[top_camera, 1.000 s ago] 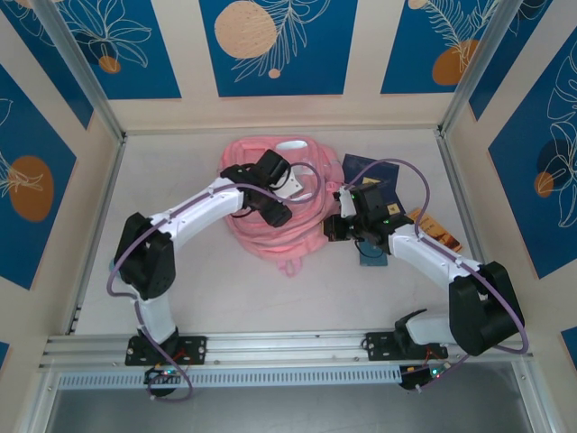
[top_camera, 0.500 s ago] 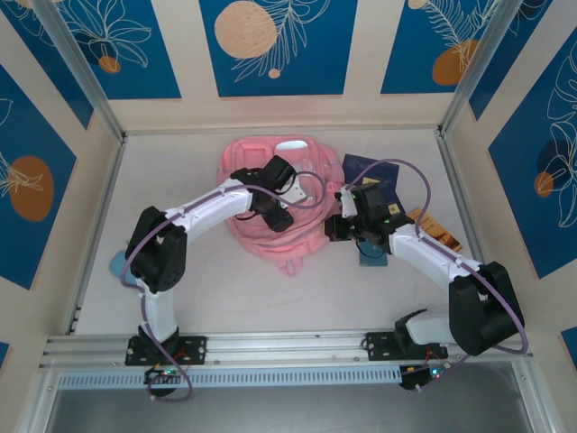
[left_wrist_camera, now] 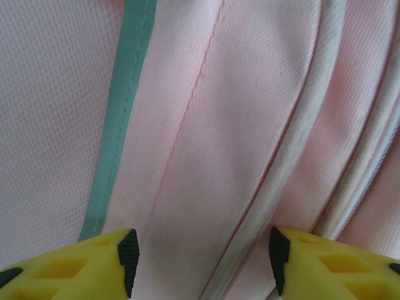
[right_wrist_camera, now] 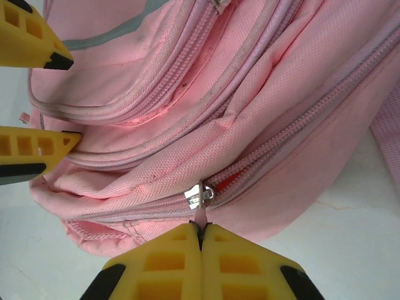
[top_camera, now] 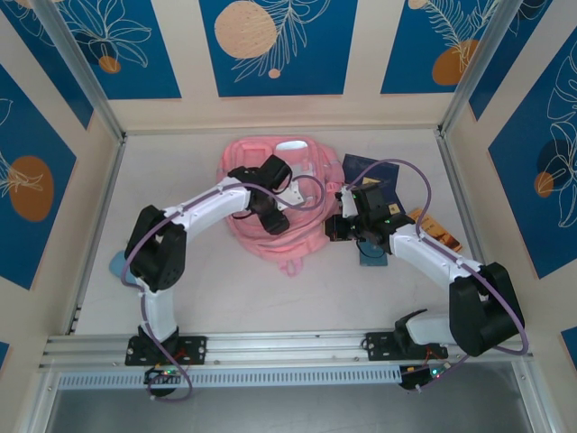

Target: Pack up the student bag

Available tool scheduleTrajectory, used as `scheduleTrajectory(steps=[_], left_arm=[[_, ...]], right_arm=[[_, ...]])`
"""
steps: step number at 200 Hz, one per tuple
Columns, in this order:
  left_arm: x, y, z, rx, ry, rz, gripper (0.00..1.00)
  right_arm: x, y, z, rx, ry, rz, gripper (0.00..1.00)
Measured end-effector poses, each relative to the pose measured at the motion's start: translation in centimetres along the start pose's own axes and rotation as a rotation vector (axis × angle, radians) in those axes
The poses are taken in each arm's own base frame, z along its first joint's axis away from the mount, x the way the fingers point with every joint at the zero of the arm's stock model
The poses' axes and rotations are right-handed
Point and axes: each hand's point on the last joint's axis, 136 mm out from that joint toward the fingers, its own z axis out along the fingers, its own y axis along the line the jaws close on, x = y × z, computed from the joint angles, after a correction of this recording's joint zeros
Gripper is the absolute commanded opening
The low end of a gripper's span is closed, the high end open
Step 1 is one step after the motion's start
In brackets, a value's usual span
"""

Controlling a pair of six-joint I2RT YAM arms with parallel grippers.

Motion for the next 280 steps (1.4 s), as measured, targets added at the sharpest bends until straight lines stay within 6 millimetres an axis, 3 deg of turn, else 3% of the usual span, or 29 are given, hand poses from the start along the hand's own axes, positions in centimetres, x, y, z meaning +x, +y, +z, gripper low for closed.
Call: scheduleTrajectory(steps=[42, 80, 97, 120, 152, 215, 243, 269, 280], left_arm=[[1.0, 0.4, 0.6, 0.017, 0.033, -0.012, 0.46], [0.7, 0.6, 1.1, 0.014, 0.028, -0.029, 0.10], [0.4, 0.8, 1.0, 0.009, 0.017, -0.047, 0.00], [-0.3, 1.1, 0.5, -0.001, -0.001, -0.100, 0.00], [-0.9, 1.3, 0.1, -0.007, -0.019, -0.186, 0.00], [-1.5, 1.6, -0.7, -0.014, -0.050, -0.305, 0.00], [-2.6, 2.0, -1.7, -0.024, -0.107, -0.330, 0.00], [-3.0, 2.3, -2.5, -0.026, -0.138, -0.339, 0.00], [-3.0, 2.4, -2.7, -0.029, -0.154, -0.340, 0.00]], right_arm=[[-0.1, 0.1, -0.2, -0.002, -0.006, 0.003, 0.00], [-0.1, 0.1, -0.2, -0.001, -0.005, 0.002, 0.00], [0.0, 0.4, -0.4, -0.006, -0.005, -0.009, 0.00], [0.3, 1.4, -0.7, -0.018, -0.011, -0.052, 0.00], [2.5, 4.4, -0.6, -0.086, 0.019, -0.148, 0.00], [4.9, 8.8, 2.1, -0.213, 0.061, -0.195, 0.00], [5.2, 10.1, 3.5, -0.270, 0.078, -0.148, 0.00], [4.6, 10.9, 3.3, -0.285, 0.068, -0.122, 0.00], [4.3, 11.0, 2.9, -0.286, 0.058, -0.101, 0.08]])
